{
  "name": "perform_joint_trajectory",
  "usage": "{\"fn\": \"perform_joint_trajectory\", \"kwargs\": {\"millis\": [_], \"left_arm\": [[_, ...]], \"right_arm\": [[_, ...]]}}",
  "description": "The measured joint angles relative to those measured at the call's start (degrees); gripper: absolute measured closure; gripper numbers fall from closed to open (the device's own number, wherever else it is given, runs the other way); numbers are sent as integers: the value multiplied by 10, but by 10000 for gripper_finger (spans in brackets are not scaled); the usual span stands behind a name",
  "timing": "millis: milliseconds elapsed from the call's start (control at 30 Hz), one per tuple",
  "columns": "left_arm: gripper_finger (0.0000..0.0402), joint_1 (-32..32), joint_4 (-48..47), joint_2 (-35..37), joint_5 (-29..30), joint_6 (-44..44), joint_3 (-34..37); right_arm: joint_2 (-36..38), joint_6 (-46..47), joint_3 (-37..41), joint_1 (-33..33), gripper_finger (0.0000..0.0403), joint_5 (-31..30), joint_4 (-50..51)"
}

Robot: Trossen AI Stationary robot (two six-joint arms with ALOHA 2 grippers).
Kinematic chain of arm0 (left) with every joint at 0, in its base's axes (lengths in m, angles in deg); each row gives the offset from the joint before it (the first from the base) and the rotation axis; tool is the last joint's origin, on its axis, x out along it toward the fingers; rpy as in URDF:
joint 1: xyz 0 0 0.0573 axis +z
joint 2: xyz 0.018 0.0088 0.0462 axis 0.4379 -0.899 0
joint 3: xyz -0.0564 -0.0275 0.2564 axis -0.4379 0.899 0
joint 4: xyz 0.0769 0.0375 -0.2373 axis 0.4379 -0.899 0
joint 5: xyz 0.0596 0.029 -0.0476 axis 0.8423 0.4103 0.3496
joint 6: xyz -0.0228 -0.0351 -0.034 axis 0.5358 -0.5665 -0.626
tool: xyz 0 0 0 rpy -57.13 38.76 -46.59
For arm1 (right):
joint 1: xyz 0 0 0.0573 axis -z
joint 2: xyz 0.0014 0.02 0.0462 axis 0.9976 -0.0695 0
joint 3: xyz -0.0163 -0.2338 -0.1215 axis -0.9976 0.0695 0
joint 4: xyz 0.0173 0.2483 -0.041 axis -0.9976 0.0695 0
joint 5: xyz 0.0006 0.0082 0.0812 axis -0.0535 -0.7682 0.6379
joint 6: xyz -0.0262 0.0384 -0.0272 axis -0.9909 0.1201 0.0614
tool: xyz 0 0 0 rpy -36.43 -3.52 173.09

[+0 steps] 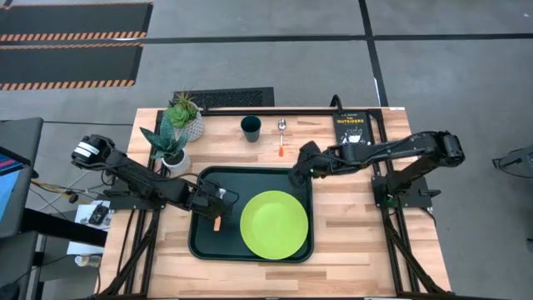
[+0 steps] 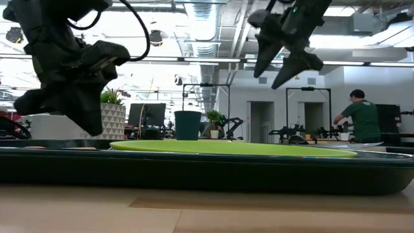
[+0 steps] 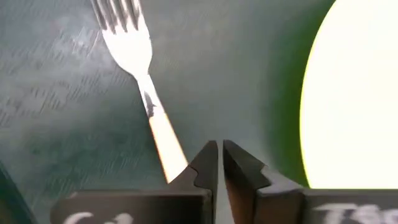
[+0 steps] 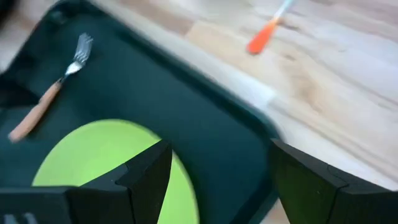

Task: Pick and place plate/cup/fork/spoon on tray
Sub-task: Put the orange spoon on the black tray to the left of the green plate

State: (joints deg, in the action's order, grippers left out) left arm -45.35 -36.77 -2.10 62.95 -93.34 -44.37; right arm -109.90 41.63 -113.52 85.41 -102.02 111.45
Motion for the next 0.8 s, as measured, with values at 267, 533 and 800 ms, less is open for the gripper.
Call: {"fn": "perform_joint_trajectory", "kwargs": {"millis": [267,533,800], "left_arm": [[287,49,6,62,31,67,0],[190,111,0,134,38,129,0],[177,144,-6,163,38,160,0]], "right_arm": [[-37,-58,0,97,117,9,-36],[-170,-63,-22,174,117,97,-80],[-291,-103,-162,204,117,91,-5]]}}
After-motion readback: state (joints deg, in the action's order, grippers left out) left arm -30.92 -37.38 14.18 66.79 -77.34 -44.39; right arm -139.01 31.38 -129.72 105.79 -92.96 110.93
